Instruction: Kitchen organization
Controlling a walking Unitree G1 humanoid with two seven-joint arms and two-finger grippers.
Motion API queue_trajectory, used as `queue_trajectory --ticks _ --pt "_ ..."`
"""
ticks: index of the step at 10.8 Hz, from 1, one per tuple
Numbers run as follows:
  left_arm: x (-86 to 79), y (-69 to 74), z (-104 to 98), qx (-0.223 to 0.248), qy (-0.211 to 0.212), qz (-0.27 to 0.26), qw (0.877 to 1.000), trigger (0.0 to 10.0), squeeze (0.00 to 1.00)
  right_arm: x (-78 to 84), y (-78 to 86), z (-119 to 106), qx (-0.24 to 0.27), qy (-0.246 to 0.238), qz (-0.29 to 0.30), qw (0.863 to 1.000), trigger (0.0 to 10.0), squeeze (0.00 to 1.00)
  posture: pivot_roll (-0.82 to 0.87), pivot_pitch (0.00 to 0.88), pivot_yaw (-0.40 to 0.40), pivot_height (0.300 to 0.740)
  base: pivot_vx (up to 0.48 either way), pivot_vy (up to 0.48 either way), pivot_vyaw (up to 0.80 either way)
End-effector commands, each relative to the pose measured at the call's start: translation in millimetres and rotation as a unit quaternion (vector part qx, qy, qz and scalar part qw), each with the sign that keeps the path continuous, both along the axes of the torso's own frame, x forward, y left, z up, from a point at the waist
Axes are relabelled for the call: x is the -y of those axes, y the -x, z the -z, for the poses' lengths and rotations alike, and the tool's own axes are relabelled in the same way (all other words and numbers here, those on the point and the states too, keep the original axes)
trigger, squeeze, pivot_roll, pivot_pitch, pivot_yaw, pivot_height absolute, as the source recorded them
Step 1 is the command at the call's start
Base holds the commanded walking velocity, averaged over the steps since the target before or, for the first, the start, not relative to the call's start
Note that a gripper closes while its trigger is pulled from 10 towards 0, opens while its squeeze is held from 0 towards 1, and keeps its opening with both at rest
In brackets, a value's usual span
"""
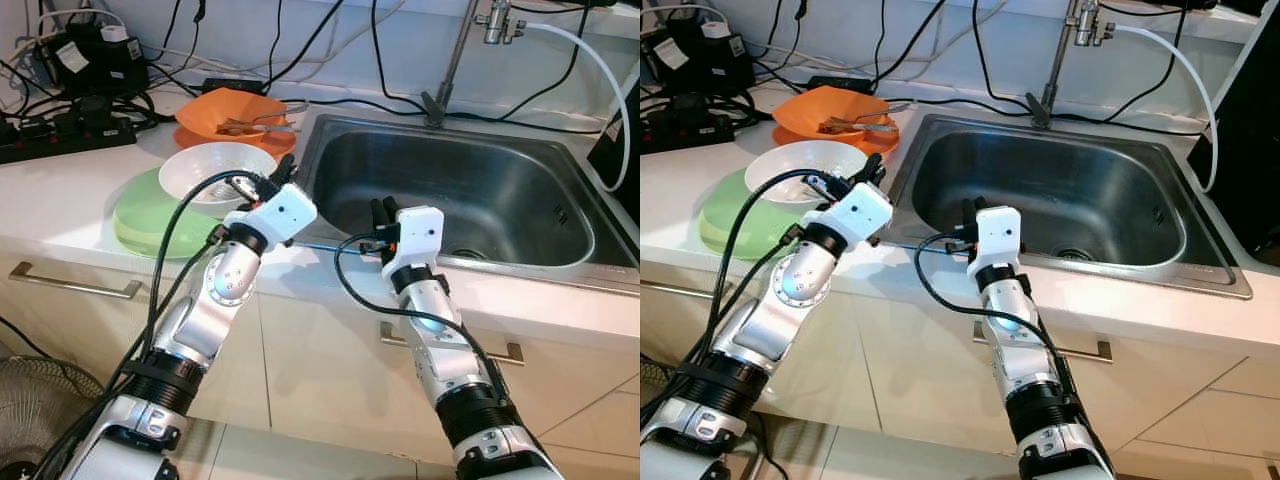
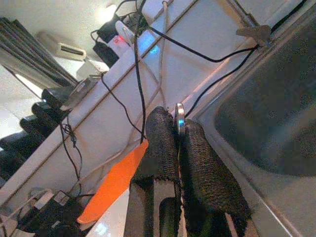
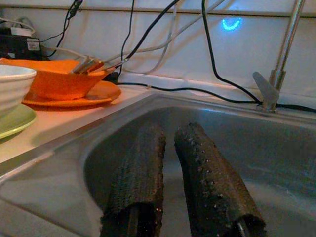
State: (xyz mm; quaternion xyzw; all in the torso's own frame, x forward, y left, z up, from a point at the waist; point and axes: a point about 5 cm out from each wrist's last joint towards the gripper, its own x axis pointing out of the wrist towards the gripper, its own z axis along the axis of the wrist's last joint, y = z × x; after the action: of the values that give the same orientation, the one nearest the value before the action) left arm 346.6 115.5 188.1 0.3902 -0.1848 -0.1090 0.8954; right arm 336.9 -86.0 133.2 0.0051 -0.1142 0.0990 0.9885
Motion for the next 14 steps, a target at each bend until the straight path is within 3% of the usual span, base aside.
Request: queue_trajectory --ticks 1,5,8,9,10,12,14 --pt "0.9 -1.3 -2 0.007 -0.005 -0.004 1.000 0.0 0.00 0.3 -0.2 3 -0.005 0.003 0.002 1.000 10.0 0.00 0.21 0.000 -0.036 0.740 0.000 0.000 0.00" --pt "3.0 1.0 -13 0.048 -0.017 -0.003 0.999 0.0 0.00 -0.2 -0.2 3 -0.005 0.001 0.003 1.000 10.0 0.00 0.22 0.000 -0.036 0.740 0.000 0.000 0.00" --pt "10.2 6.7 -32 0.111 -0.019 0.001 0.994 0.0 0.00 1.2 -0.6 3 -0.005 0.001 0.005 1.000 10.0 0.00 0.22 0.000 -0.039 0.740 0.000 0.000 0.00" --pt "12.1 9.0 -37 0.126 -0.008 0.001 0.992 6.4 0.00 0.8 -0.4 3 -0.006 0.001 0.005 1.000 10.0 0.00 0.21 0.000 -0.039 0.740 0.000 0.000 0.00" --pt "14.5 11.6 -41 0.137 -0.003 0.011 0.991 10.0 0.00 1.0 -0.5 3 -0.006 0.001 0.005 1.000 10.0 0.00 0.21 0.000 -0.040 0.740 0.000 0.000 0.00" --pt "21.7 18.8 -51 0.169 0.001 0.034 0.985 10.0 0.00 1.4 -0.9 2 -0.004 0.000 0.006 1.000 10.0 0.00 0.21 0.000 -0.039 0.740 0.000 0.000 0.00" --pt "37.4 30.5 -67 0.199 0.016 0.096 0.975 10.0 0.00 3.0 -2.0 1 -0.002 -0.002 0.008 1.000 10.0 0.00 0.22 0.000 -0.039 0.740 0.000 0.000 0.00"
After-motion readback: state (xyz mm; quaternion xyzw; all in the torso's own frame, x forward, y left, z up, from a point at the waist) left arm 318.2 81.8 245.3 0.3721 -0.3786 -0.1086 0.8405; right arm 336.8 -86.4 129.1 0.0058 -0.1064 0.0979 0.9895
